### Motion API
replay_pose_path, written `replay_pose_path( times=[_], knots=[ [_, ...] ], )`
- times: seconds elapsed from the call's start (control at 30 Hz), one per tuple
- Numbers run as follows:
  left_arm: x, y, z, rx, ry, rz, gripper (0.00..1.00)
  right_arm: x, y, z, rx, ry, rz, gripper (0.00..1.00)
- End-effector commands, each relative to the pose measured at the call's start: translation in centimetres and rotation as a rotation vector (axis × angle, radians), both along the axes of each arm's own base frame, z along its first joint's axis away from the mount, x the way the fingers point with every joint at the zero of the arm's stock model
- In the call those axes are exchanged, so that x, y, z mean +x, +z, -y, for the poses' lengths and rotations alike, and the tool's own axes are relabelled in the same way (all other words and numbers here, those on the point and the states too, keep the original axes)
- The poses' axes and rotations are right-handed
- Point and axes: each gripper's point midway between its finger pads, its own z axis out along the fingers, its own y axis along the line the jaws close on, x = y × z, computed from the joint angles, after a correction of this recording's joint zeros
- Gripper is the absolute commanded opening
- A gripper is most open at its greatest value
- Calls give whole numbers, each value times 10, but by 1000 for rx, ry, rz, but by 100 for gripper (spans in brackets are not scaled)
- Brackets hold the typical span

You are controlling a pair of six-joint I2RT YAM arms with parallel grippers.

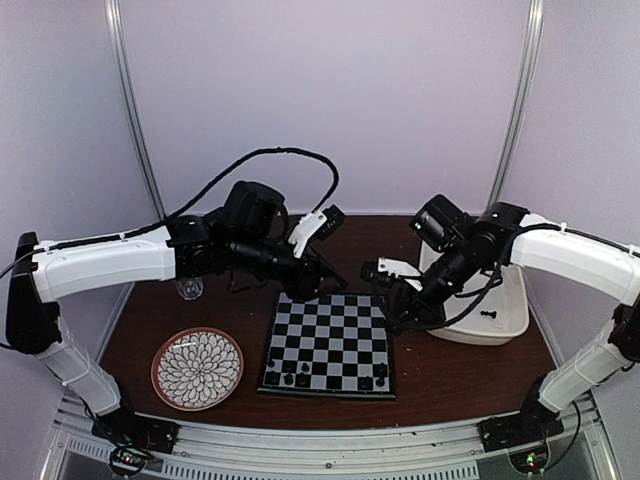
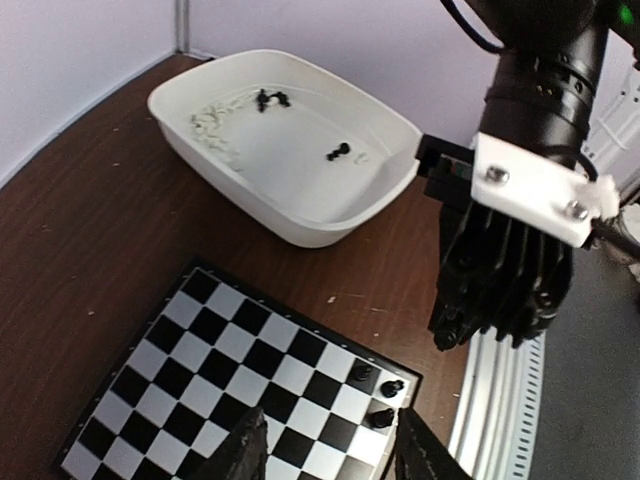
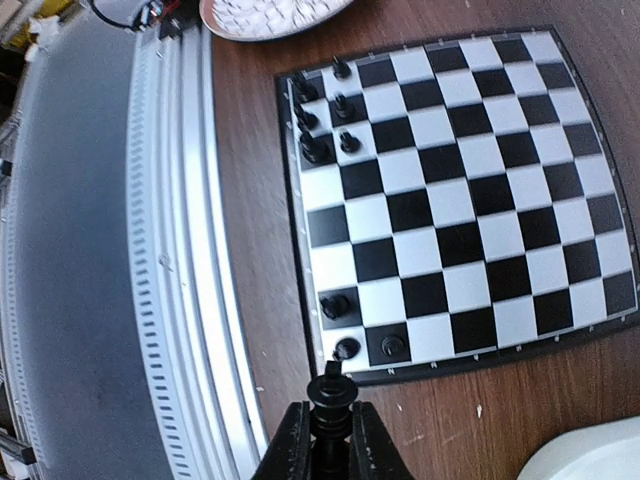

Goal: Set up the chess pieces on the board
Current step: Pick up the queen from the storage box, then pass from the right arm to the left

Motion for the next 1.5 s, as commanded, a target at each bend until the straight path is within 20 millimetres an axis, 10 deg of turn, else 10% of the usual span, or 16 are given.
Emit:
replay_pose_path(
  times=[0.0,1.47],
  knots=[
    [-25,22,22,-110,-172,-97,45,-20,31,-17,119,59,-135,14],
    [-57,-2,53,-174,-362,-450,28,-2,56,-38,208,24,-151,14]
  ],
)
